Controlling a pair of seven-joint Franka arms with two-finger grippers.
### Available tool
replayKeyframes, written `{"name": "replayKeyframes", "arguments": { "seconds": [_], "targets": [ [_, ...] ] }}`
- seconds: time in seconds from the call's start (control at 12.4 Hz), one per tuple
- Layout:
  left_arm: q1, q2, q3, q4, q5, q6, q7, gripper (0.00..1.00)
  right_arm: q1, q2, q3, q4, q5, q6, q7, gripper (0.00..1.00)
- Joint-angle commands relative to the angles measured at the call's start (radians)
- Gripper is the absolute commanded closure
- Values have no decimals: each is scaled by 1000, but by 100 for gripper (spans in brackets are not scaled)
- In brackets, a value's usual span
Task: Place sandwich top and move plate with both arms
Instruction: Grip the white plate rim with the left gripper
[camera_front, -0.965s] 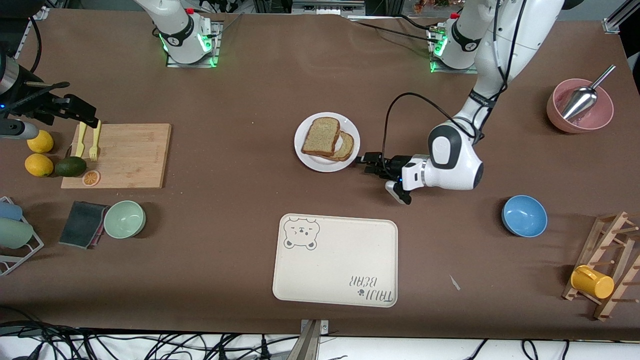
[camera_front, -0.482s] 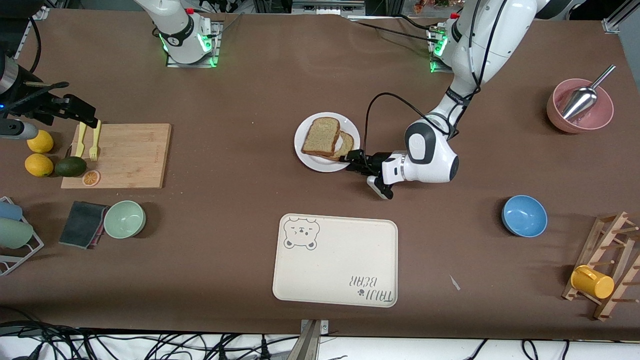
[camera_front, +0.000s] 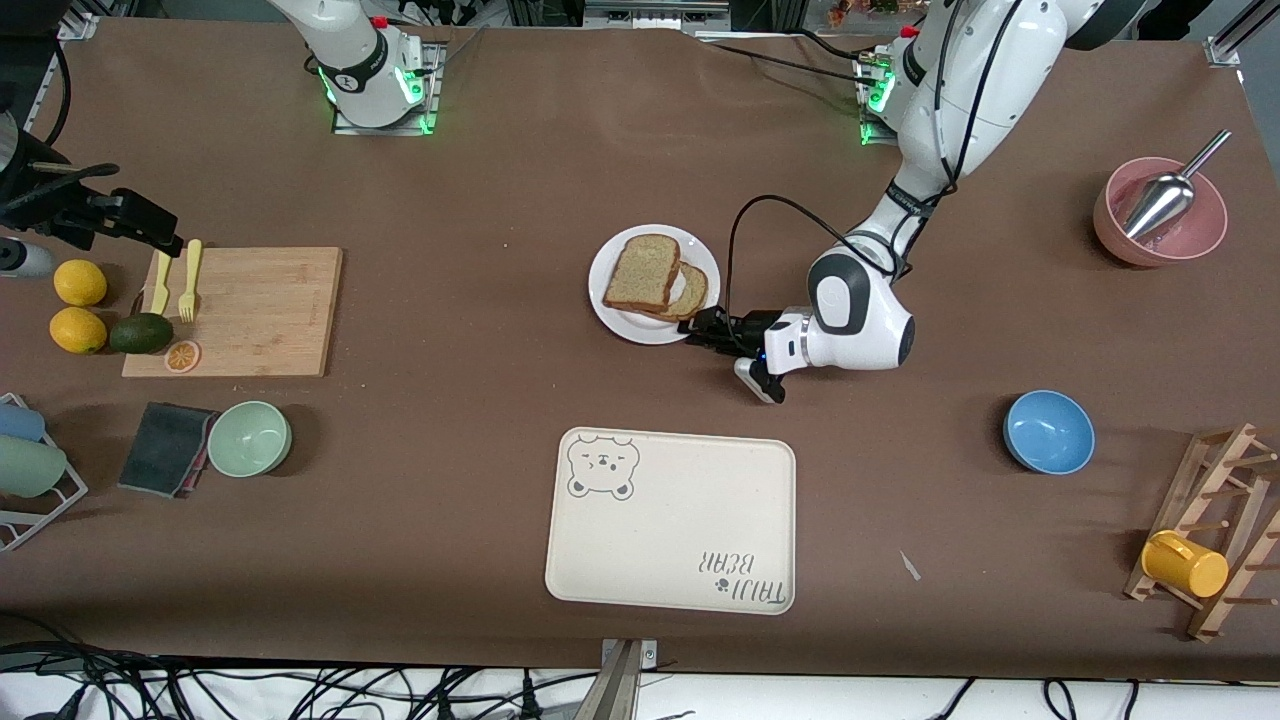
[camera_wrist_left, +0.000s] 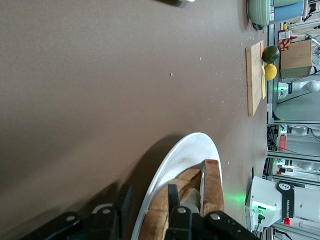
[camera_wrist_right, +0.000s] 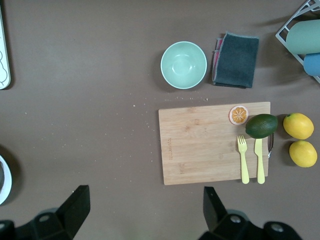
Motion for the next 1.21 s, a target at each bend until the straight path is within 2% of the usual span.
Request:
{"name": "replayKeyframes", "arguments": {
  "seconds": [0.0,0.32,0.56,1.13],
  "targets": [
    [-26,24,4,27,-59,7,36,70,-5,-1,0,18,13,-12,-15,0],
    [-37,37,2,24,-67,27,108,77,-5,-1,-2,21,15,-9,-15,0],
    [-36,36,2,25,-67,23,111,100,-5,5,-2,21,19,-3,-15,0],
    [7,-33,4,28,-64,-26,103,100,-5,3,0,35,57,-6,-10,0]
  ]
}}
